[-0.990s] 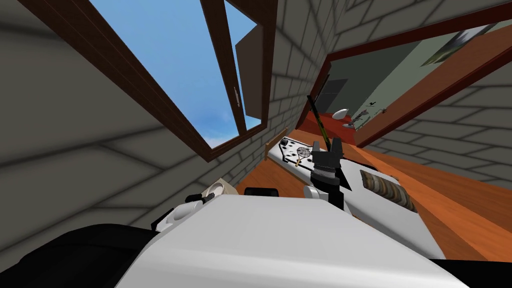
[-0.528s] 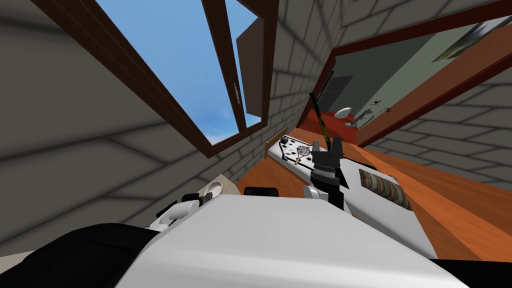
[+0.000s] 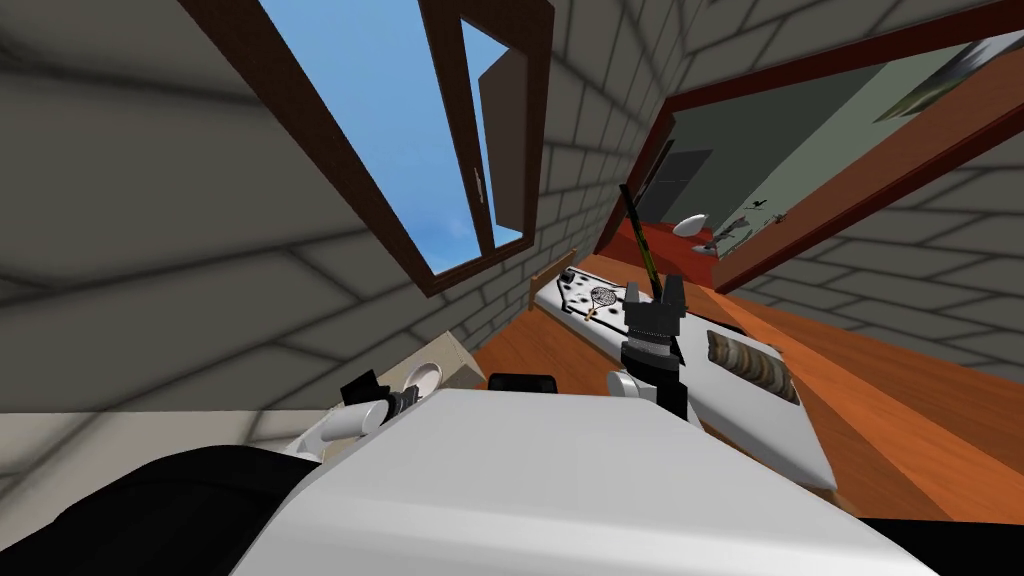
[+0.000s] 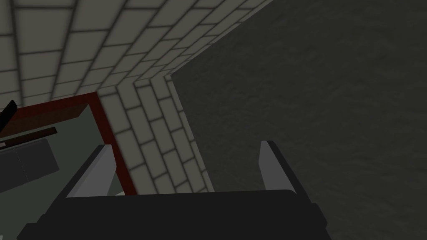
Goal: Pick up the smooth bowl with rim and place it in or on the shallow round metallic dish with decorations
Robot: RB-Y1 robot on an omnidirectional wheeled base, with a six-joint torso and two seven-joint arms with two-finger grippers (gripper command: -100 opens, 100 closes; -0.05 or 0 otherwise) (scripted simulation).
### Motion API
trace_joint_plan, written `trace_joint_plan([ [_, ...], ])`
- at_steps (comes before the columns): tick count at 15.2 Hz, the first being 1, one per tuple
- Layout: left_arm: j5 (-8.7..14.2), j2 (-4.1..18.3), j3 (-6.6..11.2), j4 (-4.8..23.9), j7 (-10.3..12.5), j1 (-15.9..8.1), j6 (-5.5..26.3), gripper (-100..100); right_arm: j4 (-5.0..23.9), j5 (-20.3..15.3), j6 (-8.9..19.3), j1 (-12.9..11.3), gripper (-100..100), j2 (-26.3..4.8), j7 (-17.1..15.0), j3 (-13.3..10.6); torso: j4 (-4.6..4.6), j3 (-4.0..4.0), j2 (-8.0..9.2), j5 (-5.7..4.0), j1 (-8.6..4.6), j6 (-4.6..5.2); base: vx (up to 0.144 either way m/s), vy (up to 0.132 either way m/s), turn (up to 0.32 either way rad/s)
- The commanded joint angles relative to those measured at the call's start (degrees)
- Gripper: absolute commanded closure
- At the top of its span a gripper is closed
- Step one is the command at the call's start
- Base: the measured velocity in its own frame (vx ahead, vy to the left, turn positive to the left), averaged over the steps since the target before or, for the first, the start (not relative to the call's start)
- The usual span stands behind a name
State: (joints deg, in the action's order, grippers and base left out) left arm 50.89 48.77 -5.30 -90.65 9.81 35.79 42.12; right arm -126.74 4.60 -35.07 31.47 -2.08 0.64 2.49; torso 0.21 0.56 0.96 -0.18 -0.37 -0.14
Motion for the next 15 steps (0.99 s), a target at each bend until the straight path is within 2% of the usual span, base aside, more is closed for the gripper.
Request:
trace_joint_plan([
  [1,1.5,1.2,0.49,-1.0,1.7,0.5,0.8,100,0.0,0.0,0.0,0.0,0,0.0,0.0,0.0,0.00,0.00,0.00,0.00,0.00,0.00,-0.164,-0.027,0.060],
  [6,4.9,3.7,2.05,-2.6,4.8,1.8,2.4,100,0.0,0.0,0.0,0.0,0,0.0,0.0,0.0,-0.08,-0.15,-0.24,-0.01,0.14,-0.07,-0.143,-0.006,0.060],
  [9,7.5,4.9,4.23,-2.9,6.2,2.5,3.8,100,0.0,0.0,0.0,0.0,0,0.0,0.0,0.0,-0.10,-0.19,-0.31,-0.02,0.24,-0.12,-0.113,0.035,0.112],
  [10,8.6,5.3,5.42,-3.1,6.5,2.8,4.5,100,0.0,0.0,0.0,0.0,0,0.0,0.0,0.0,-0.12,-0.25,-0.41,-0.02,0.31,-0.13,-0.042,0.076,0.120],
  [12,9.7,5.7,6.71,-3.4,6.7,3.1,5.3,100,0.0,0.0,0.0,0.0,0,0.0,0.0,0.0,-0.16,-0.42,-0.74,-0.02,0.47,-0.11,0.009,0.100,0.099],
  [15,12.2,6.4,9.76,-4.1,6.7,3.9,7.1,100,0.0,0.0,0.0,0.0,0,0.0,0.0,0.0,-0.19,-0.60,-1.08,0.01,0.66,-0.12,0.055,0.133,0.112],
])
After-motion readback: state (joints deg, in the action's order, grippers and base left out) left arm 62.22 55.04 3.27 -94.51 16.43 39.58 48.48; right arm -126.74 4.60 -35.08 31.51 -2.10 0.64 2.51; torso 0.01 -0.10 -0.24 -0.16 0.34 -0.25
